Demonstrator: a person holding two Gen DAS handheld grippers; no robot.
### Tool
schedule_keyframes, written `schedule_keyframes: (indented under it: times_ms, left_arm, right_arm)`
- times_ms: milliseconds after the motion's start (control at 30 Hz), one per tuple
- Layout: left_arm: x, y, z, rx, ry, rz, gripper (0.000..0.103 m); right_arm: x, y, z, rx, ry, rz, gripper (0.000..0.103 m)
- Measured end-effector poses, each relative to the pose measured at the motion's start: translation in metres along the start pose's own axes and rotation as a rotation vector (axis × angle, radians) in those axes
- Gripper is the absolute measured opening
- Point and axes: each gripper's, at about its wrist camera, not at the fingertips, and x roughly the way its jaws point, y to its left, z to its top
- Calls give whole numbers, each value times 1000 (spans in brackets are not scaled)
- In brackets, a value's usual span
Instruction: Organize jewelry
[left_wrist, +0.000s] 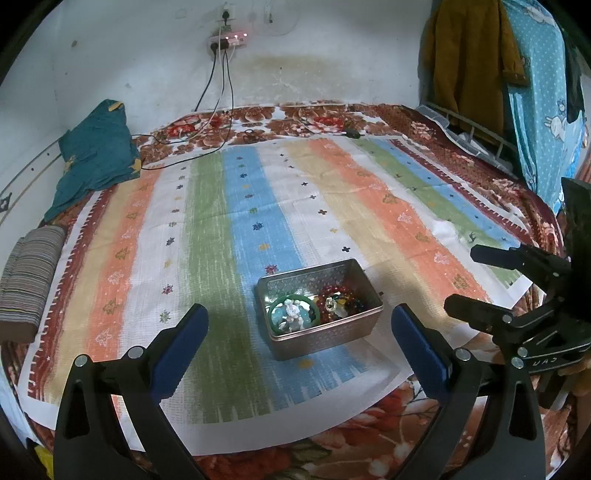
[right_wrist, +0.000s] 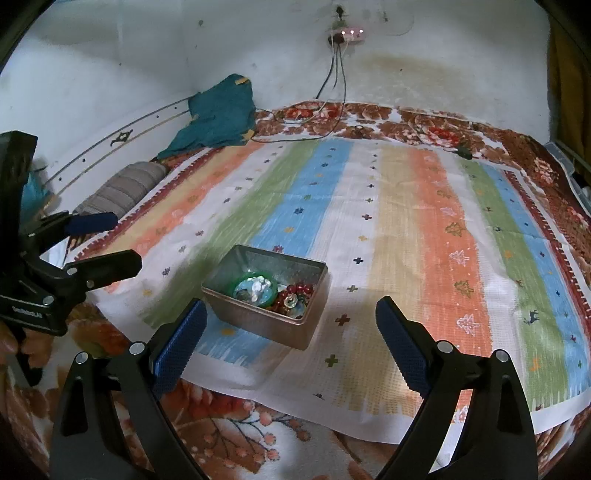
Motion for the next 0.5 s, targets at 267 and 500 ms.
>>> schedule_keyframes:
  times_ms: [267, 500]
  left_arm:
    - [0, -2, 1, 2, 4, 4, 97]
    - [0, -4, 3, 3, 12, -3, 97]
  right_arm:
    - [0, 1, 0, -2, 5, 2, 93]
    - [1, 1, 0, -1, 4, 3, 93]
